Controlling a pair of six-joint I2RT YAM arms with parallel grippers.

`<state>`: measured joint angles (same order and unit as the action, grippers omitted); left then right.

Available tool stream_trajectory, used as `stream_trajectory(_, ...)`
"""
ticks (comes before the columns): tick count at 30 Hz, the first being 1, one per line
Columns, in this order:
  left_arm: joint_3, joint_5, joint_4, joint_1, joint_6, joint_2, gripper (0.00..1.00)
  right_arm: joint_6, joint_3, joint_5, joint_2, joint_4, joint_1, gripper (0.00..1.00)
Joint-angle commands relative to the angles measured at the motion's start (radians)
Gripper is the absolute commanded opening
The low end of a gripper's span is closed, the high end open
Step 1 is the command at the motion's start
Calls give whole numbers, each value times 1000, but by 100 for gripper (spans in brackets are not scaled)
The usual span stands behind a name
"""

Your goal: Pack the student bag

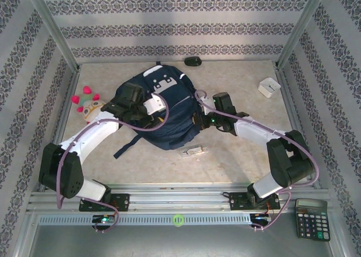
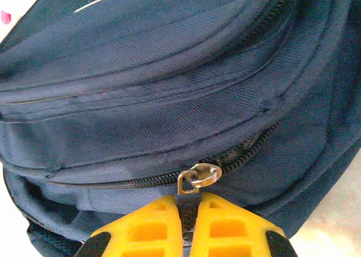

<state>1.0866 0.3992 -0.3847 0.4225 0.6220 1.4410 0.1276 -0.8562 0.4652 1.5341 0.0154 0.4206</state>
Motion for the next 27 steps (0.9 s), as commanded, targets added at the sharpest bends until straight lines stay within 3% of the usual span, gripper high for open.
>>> stream_trajectory(1,27,-167,145,153,-104,22,78,6,14,-2,-37,-18,20,0)
stream_trajectory(6,83,-270,211,243,-181,170,81,15,16,-1,-45,-26,21,0)
stream_trajectory(9,94,-277,231,252,-197,231,75,23,15,8,-49,-34,17,0)
stream_trajectory(15,48,-323,291,252,-204,276,39,44,27,28,-56,-56,6,0)
stream_trajectory(17,31,-286,279,247,-175,257,16,59,38,35,-59,-69,-11,0)
stream_trajectory(19,7,-218,260,235,-139,221,4,67,43,32,-61,-74,-31,0)
stream_trajectory(23,-37,-9,170,197,-33,119,0,85,35,20,-31,-83,-87,0)
stream_trajectory(27,-67,102,73,177,72,42,0,139,8,4,37,-153,-148,0)
